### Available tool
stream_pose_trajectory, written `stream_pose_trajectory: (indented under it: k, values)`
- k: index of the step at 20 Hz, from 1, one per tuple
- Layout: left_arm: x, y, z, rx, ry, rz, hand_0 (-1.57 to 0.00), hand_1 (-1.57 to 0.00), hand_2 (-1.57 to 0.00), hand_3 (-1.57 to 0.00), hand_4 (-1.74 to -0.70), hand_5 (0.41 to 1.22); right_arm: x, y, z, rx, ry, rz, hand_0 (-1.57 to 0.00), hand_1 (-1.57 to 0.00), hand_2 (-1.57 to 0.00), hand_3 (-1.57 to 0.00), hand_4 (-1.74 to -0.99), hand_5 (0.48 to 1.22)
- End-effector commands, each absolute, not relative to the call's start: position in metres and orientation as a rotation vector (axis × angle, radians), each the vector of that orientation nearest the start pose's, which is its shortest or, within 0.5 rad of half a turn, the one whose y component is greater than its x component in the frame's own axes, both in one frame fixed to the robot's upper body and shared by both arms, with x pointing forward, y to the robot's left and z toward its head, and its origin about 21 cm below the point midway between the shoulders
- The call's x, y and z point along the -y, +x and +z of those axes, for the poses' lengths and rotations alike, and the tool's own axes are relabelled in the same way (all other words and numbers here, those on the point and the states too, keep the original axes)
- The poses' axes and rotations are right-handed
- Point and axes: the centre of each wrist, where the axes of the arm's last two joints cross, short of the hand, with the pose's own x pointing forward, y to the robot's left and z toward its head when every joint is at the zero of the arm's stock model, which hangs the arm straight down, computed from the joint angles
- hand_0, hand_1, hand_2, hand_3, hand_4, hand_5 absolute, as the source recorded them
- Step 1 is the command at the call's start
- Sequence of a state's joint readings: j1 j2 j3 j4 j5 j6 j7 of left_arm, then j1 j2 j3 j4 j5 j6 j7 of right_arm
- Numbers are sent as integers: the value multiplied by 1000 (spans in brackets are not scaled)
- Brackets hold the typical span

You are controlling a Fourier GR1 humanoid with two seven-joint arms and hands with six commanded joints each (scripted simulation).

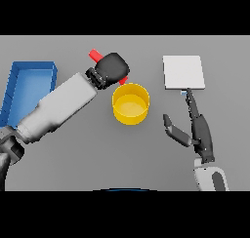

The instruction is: Pick up the red beaker and tilt it to pour out 1 green nut into yellow bowl. Pick up the yellow bowl and place it on the metallic measuring scale.

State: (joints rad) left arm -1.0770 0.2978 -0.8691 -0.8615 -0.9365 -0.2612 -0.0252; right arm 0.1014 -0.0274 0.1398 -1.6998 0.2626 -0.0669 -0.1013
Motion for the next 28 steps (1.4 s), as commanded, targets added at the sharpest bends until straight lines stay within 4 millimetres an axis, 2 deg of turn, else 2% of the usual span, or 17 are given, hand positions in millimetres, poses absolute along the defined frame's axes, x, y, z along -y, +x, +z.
stream_pose_trajectory:
  k: [1,5,7,10,12,16,19,22,24,28]
  values:
    - [-73,406,114,-1533,-1256,2915,-1571,-1571,-1571,-1571,-1715,1219,212,222,10,1727,-193,262,1,1,1,1,-1193,649]
    - [-63,407,118,-1280,-1317,2861,-1571,-1571,-1571,-1571,-1730,1220,210,225,7,1712,-214,279,1,1,1,1,-1188,647]
    - [-57,406,115,-1184,-1286,2842,-1571,-1571,-1571,-1571,-1734,1220,206,225,12,1732,-208,260,1,1,1,1,-1179,635]
    - [-51,408,111,-1062,-1286,2744,-1571,-1571,-1571,-1571,-1735,1221,212,226,13,1716,-223,246,1,1,1,1,-1169,624]
    - [-44,408,113,-968,-1304,2674,-1571,-1571,-1571,-1571,-1735,1221,207,224,9,1712,-203,244,1,1,1,1,-1164,625]
    - [-35,402,109,-840,-1302,2586,-1571,-1571,-1571,-1571,-1733,1221,204,225,14,1738,-231,270,1,1,1,1,-1157,629]
    - [-32,403,112,-763,-1279,2553,-1571,-1571,-1571,-1571,-1727,1221,209,221,11,1727,-246,277,1,1,1,1,-1160,635]
    - [-16,400,116,-720,-1291,2482,-1571,-1571,-1571,-1571,-1720,1221,210,225,12,1713,-244,257,1,1,1,1,-1151,634]
    - [-17,404,126,-692,-1269,2466,-1571,-1571,-1571,-1571,-1721,1221,208,224,12,1723,-226,249,1,1,1,1,-1152,635]
    - [-15,422,184,-649,-1418,2371,-1571,-1571,-1571,-1571,-1722,1221,209,224,14,1758,-203,260,1,1,1,1,-1150,649]
